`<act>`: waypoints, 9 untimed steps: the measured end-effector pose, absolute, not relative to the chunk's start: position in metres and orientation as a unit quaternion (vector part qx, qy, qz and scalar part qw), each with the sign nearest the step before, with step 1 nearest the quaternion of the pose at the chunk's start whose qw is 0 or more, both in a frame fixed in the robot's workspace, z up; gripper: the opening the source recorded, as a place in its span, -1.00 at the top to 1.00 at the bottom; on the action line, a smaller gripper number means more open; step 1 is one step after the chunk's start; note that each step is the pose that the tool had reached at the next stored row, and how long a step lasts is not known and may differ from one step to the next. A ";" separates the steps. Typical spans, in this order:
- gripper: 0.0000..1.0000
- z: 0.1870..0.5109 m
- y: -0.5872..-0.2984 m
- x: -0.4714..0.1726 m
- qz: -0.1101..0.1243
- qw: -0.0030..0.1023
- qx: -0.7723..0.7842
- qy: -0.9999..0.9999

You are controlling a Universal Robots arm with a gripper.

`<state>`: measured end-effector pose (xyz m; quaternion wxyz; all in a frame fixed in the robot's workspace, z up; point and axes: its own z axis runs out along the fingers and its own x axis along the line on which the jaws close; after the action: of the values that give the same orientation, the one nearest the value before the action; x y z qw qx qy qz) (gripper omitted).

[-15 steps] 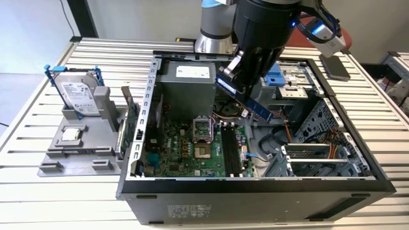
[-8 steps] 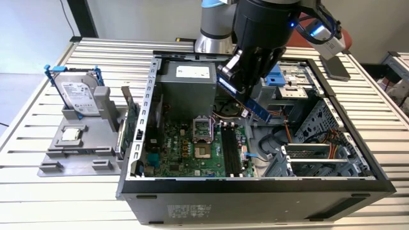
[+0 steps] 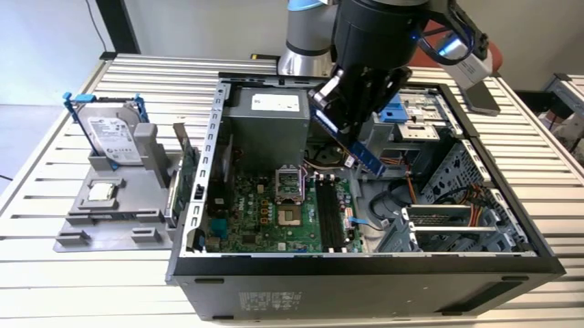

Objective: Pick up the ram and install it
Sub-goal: 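Insert the ram into the slot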

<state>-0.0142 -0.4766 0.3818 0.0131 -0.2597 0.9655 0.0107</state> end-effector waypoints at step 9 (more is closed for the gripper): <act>1.00 0.382 -0.477 -0.014 0.010 0.014 -0.204 0.979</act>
<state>-0.0142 -0.4766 0.3817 0.0137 -0.2037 0.9789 0.0099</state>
